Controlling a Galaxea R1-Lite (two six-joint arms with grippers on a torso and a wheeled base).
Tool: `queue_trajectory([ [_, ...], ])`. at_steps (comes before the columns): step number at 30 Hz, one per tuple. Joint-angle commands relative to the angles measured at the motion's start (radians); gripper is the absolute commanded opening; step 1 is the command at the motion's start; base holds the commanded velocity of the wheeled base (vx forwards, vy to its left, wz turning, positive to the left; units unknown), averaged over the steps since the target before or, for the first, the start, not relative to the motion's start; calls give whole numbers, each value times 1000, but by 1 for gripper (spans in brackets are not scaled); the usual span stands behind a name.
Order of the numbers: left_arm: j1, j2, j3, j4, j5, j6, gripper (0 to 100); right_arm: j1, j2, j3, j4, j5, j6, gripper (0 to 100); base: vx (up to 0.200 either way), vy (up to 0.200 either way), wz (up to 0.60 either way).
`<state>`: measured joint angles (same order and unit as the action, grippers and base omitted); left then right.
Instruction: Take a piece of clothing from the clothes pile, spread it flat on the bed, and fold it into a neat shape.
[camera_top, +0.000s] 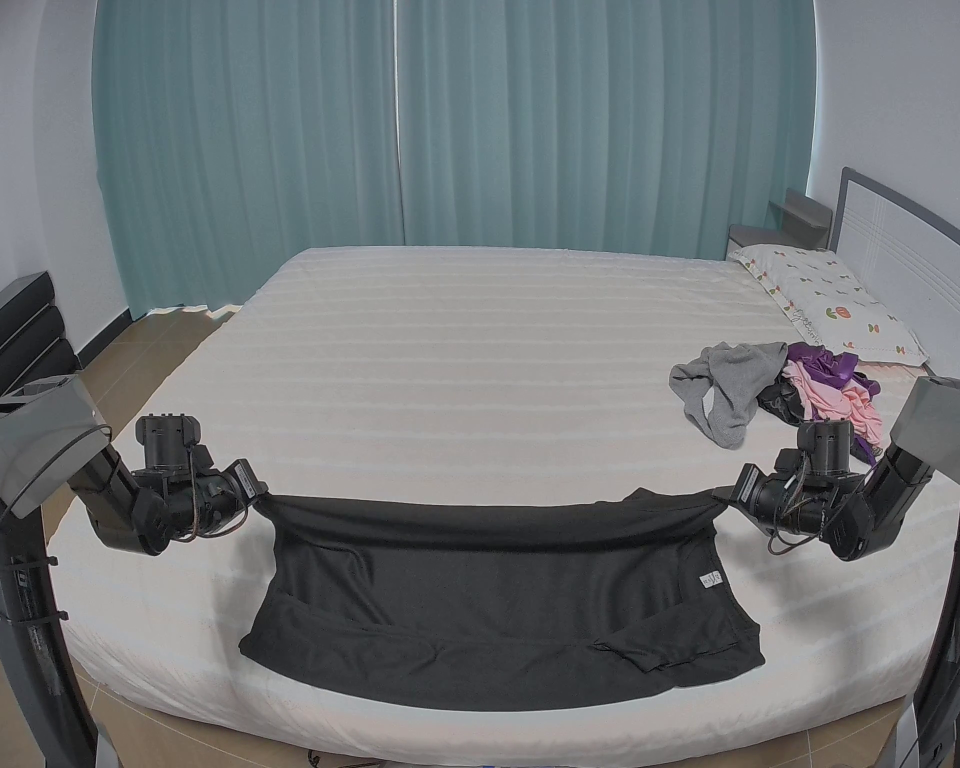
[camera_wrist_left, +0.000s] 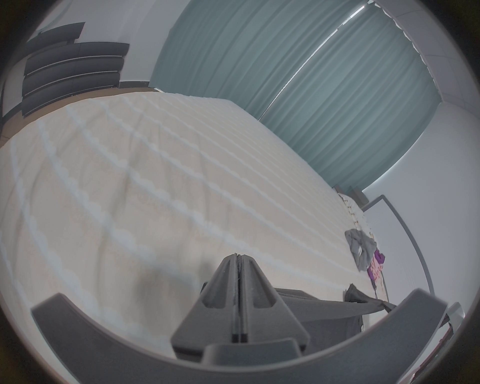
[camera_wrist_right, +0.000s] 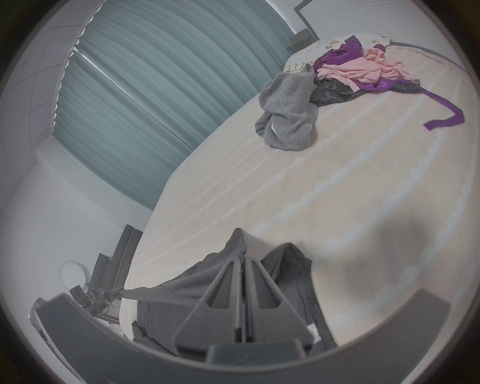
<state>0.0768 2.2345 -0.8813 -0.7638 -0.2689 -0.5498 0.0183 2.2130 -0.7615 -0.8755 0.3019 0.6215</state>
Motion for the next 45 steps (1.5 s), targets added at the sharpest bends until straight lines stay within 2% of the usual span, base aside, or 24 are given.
queue_trajectory([
  [1,8,-36,87,-2,-3,31,0,-6,-22,108,-56,6,-20,0,0,0,0],
  [5,17,-38,159,-34,-10,70,0,-4,-9,183,-99,11,-26,0,0,0,0],
  [13,14,-3,329,-236,-10,93,0,-6,62,310,-246,9,-54,0,0,0,0],
  [22,14,-1,386,-236,-15,117,0,-35,99,353,-260,8,-92,0,0,0,0],
  [34,9,39,421,-244,-26,137,0,-34,137,349,-260,6,-114,0,0,0,0],
  [35,9,40,423,-244,-26,136,0,-34,139,350,-261,6,-114,100,0,0,0],
  [36,9,40,423,-244,-27,136,100,-34,137,352,-261,6,-114,100,0,0,0],
  [45,24,-29,426,-244,-29,119,100,-43,28,327,-258,13,-92,100,0,0,0],
])
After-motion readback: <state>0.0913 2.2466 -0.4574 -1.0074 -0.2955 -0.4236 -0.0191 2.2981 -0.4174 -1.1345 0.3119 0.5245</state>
